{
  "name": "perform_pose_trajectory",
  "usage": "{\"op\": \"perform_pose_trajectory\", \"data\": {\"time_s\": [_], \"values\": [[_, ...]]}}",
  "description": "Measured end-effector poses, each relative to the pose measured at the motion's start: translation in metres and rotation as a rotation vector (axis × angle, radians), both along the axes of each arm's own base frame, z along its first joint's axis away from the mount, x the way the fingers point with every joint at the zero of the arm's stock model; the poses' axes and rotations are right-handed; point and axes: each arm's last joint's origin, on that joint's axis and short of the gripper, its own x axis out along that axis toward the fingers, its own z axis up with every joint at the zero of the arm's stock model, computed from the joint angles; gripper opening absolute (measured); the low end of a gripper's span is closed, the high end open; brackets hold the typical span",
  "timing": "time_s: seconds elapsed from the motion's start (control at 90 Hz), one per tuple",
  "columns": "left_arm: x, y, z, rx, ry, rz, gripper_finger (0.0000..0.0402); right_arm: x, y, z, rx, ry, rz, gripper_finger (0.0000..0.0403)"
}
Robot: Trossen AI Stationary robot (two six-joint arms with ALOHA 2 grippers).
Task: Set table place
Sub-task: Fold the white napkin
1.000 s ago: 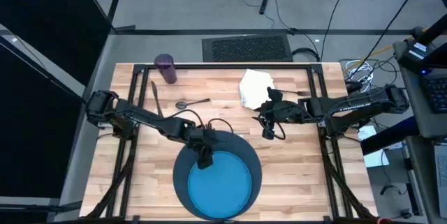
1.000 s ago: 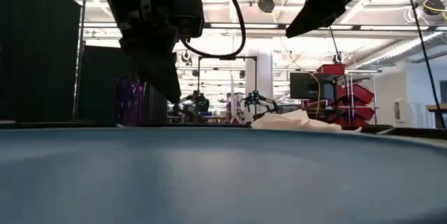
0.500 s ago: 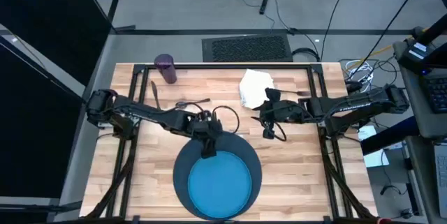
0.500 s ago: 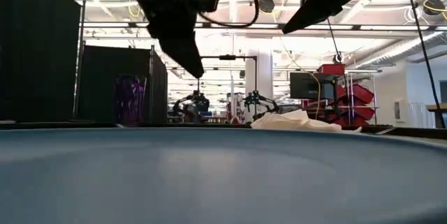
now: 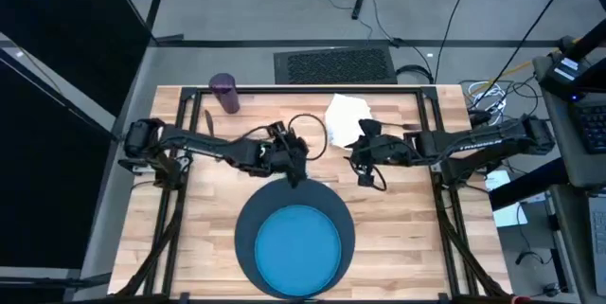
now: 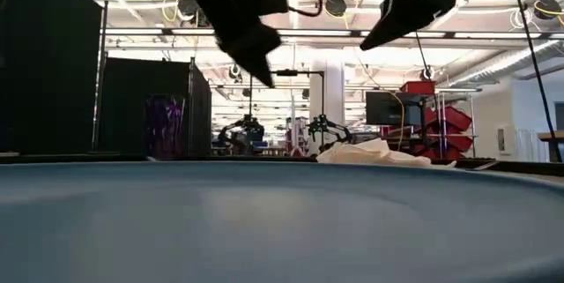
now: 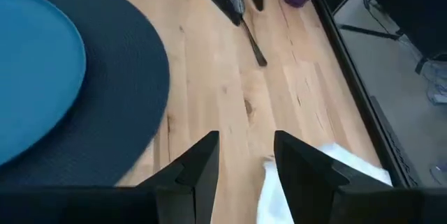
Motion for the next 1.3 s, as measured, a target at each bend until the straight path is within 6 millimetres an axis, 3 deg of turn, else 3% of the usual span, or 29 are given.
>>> {"op": "perform_pose_trajectory", "data": {"time_s": [0.233, 0.433, 0.7, 0.878, 1.089, 1.3], "values": [[0.005, 0.037, -0.01, 0.099, -0.088, -0.09, 0.0107, -0.005, -0.029, -0.019, 0.035, 0.007, -0.147, 0.0123], [-0.005, 0.076, -0.024, 0.062, -0.358, -0.25, 0.0107, -0.014, -0.046, -0.036, 0.147, -0.002, -0.326, 0.0123], [0.013, 0.077, -0.027, 0.135, -0.398, -0.417, 0.0107, -0.035, -0.071, -0.063, 0.262, 0.002, -0.644, 0.0123], [0.038, 0.079, -0.047, 0.124, -0.38, -0.412, 0.0107, -0.044, -0.098, -0.07, 0.27, -0.099, -0.759, 0.0123], [0.054, 0.082, -0.069, 0.116, -0.337, -0.4, 0.0107, -0.051, -0.121, -0.068, 0.418, -0.184, -0.704, 0.0123], [0.054, 0.082, -0.068, 0.121, -0.336, -0.402, 0.0107, -0.058, -0.127, -0.072, 0.323, -0.037, -0.503, 0.0123]]}}
